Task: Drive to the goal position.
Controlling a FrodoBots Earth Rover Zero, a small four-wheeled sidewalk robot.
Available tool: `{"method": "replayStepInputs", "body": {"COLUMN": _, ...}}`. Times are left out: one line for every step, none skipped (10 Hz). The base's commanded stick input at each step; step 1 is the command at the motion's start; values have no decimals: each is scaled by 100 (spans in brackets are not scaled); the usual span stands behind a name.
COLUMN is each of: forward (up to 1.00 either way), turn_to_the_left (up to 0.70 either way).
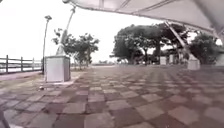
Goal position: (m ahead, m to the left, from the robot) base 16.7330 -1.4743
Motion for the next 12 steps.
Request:
{"method": "replayStepInputs", "body": {"forward": 100, "turn_to_the_left": 0}}
{"method": "replayStepInputs", "body": {"forward": 100, "turn_to_the_left": 0}}
{"method": "replayStepInputs", "body": {"forward": 100, "turn_to_the_left": 0}}
{"method": "replayStepInputs", "body": {"forward": 100, "turn_to_the_left": 0}}
{"method": "replayStepInputs", "body": {"forward": 100, "turn_to_the_left": 0}}
{"method": "replayStepInputs", "body": {"forward": 100, "turn_to_the_left": 0}}
{"method": "replayStepInputs", "body": {"forward": 100, "turn_to_the_left": 0}}
{"method": "replayStepInputs", "body": {"forward": 100, "turn_to_the_left": 0}}
{"method": "replayStepInputs", "body": {"forward": 100, "turn_to_the_left": 0}}
{"method": "replayStepInputs", "body": {"forward": 100, "turn_to_the_left": 0}}
{"method": "replayStepInputs", "body": {"forward": 100, "turn_to_the_left": 0}}
{"method": "replayStepInputs", "body": {"forward": 100, "turn_to_the_left": 0}}
